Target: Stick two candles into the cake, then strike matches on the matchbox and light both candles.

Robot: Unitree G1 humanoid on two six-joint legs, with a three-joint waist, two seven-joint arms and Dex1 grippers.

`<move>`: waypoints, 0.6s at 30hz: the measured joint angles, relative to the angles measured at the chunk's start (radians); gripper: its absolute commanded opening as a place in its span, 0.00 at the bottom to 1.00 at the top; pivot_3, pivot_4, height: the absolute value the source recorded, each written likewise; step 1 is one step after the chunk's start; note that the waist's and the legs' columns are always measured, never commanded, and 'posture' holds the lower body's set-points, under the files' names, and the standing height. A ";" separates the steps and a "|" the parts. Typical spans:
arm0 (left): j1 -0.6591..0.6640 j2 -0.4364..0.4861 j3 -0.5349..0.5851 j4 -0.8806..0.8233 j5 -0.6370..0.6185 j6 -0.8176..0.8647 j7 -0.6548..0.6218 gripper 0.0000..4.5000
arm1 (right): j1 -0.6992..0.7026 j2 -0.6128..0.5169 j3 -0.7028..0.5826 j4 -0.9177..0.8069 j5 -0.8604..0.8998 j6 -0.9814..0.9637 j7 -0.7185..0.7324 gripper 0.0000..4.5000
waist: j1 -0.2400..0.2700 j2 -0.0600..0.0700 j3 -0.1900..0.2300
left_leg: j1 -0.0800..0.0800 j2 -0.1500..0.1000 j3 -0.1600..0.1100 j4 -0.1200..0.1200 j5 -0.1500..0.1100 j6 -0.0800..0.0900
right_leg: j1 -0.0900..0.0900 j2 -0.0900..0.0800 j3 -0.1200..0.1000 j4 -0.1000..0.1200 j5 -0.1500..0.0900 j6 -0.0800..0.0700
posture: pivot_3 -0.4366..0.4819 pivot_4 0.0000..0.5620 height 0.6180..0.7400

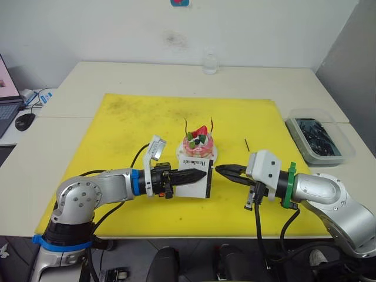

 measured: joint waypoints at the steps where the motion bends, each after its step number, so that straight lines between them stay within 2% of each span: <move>1: 0.003 -0.003 -0.004 -0.001 0.020 -0.014 0.002 0.00 | 0.000 0.001 0.000 0.000 0.007 0.015 -0.001 0.01 | 0.000 0.000 0.000 | 0.000 0.000 0.000 0.000 0.000 0.000 | 0.000 0.000 0.000 0.000 0.000 0.000 | 0.48 0.27 1.00; 8: 0.024 -0.024 -0.029 -0.025 0.108 -0.060 -0.003 0.00 | -0.012 0.015 -0.010 -0.012 0.049 0.158 -0.029 0.01 | 0.000 0.000 0.000 | 0.000 0.000 0.000 0.000 0.000 0.000 | 0.000 0.000 0.000 0.000 0.000 0.000 | 0.48 0.27 1.00; 18: 0.038 -0.032 -0.034 -0.035 0.152 -0.076 -0.025 0.00 | -0.026 0.043 -0.016 -0.040 0.098 0.274 -0.074 0.01 | 0.000 0.000 0.000 | 0.000 0.000 0.000 0.000 0.000 0.000 | 0.000 0.000 0.000 0.000 0.000 0.000 | 0.48 0.27 1.00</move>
